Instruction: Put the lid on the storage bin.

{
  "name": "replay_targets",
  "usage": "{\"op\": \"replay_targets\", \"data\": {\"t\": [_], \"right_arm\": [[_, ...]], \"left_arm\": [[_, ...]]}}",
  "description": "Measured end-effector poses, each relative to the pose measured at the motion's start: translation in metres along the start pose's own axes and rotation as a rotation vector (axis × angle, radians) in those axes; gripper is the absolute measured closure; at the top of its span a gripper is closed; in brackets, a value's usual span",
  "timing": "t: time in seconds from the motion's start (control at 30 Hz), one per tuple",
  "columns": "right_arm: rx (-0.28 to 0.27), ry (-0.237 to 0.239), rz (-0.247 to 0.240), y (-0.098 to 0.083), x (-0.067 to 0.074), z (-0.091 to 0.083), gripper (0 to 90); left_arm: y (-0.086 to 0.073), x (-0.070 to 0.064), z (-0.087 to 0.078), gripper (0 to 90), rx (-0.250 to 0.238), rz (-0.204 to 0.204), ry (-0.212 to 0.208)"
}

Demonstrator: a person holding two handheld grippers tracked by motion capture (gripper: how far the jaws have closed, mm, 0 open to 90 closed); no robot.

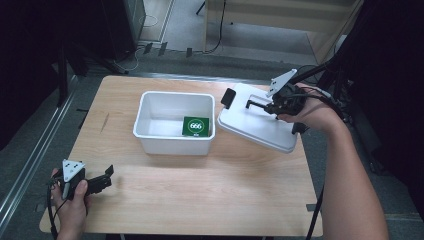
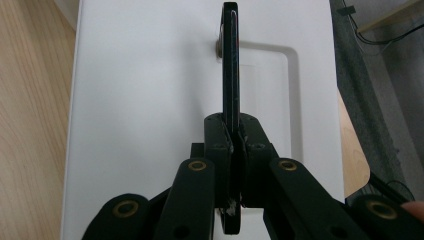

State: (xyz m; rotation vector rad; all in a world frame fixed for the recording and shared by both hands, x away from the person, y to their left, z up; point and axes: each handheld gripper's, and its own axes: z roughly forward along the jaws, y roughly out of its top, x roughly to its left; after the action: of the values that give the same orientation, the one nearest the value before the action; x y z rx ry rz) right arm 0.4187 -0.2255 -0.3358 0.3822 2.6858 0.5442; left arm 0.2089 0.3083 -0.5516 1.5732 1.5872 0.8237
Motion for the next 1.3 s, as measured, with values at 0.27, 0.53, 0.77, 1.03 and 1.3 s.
{"op": "replay_targets", "data": {"t": [0.27,0.53,0.77,1.03,1.3], "right_arm": [[-0.022,0.003,-0.032,0.023,0.001,-0.007,85.6],[-0.047,0.013,-0.071,0.043,0.005,-0.009,85.7],[-0.053,0.036,-0.093,0.059,0.011,-0.003,85.7],[-0.068,0.055,-0.115,0.078,0.018,0.003,85.7],[-0.074,0.079,-0.148,0.097,0.026,0.013,85.7]], "left_arm": [[0.000,0.000,0.000,0.0,-0.003,-0.002,0.000],[0.000,0.000,0.000,0.0,-0.004,-0.003,-0.002],[0.000,0.001,0.000,0.0,-0.001,-0.002,-0.004],[0.000,0.001,0.000,0.0,0.000,-0.002,-0.004],[0.000,0.001,0.001,0.0,0.004,-0.001,-0.005]]}}
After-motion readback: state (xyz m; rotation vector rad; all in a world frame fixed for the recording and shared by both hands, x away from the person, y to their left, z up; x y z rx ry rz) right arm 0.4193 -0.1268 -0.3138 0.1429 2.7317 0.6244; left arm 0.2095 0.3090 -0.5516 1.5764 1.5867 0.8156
